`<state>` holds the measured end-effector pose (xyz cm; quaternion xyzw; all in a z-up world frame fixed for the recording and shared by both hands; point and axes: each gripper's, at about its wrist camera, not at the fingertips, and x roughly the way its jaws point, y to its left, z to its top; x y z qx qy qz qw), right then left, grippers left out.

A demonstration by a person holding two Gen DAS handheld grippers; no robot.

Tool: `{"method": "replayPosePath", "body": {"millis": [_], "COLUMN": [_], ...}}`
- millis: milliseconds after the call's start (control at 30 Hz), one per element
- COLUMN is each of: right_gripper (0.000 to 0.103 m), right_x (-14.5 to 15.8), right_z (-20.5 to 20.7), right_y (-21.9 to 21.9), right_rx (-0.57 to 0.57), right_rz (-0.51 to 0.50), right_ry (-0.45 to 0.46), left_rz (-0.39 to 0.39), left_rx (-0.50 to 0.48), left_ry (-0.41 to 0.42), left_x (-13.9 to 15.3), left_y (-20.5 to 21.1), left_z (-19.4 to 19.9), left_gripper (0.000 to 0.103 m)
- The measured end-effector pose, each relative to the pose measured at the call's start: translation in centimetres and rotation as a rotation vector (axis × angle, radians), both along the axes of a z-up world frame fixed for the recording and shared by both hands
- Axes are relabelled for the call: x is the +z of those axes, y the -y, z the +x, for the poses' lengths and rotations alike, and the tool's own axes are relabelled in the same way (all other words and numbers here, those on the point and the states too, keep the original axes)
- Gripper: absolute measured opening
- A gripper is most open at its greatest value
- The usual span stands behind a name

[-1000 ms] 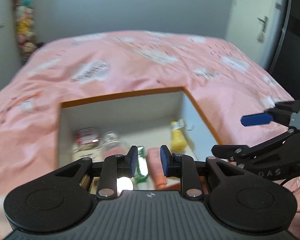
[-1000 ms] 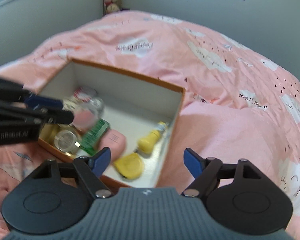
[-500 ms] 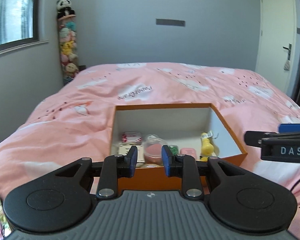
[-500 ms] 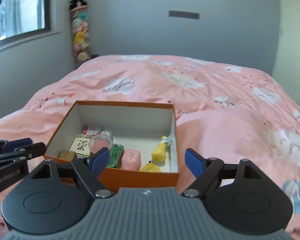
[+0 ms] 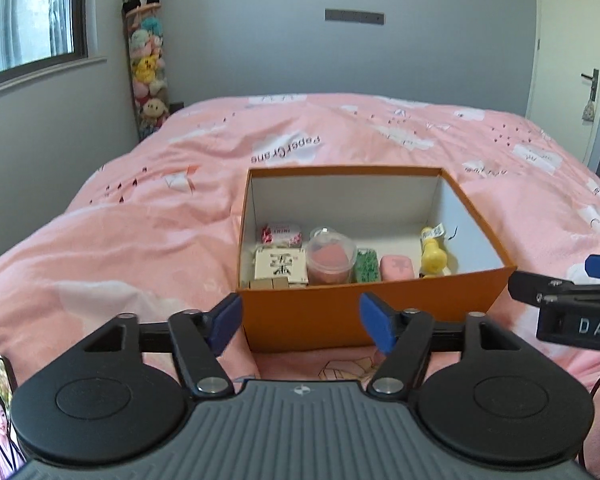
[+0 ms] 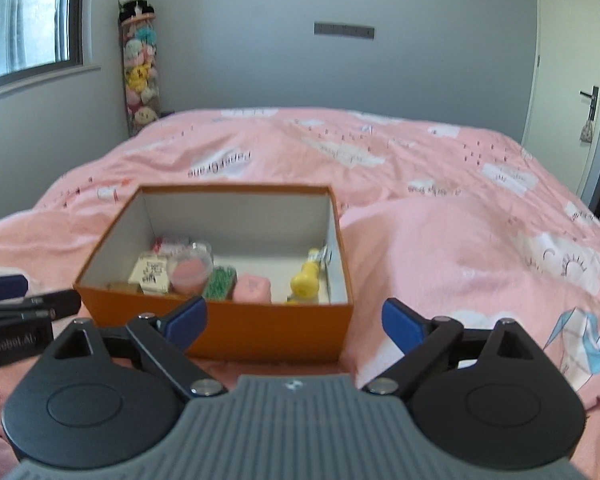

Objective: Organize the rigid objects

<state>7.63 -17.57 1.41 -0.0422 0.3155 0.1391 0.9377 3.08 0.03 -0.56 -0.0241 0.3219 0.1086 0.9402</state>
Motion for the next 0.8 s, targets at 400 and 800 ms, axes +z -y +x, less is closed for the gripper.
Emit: {"method": "replayPosePath", "body": {"millis": [400, 800], "right_gripper": [0.099, 0.1], "right_x": [-2.5, -2.8], "right_z": [1.3, 1.6], "right_y": [0.0, 0.1], "right_rx": [-0.015, -0.013], "right_rz": [-0.005, -0.008], "right_ry": [-0.102, -0.124], "left_rz": [-0.043, -0.039], "left_rx": [-0.012, -0.01], "left_ry": [-0.103, -0.112], "left_x": [-2.0, -2.1], "left_y": [0.1, 0.1], "left_z": [1.2, 1.4], "left_gripper": [0.088, 0.088]}}
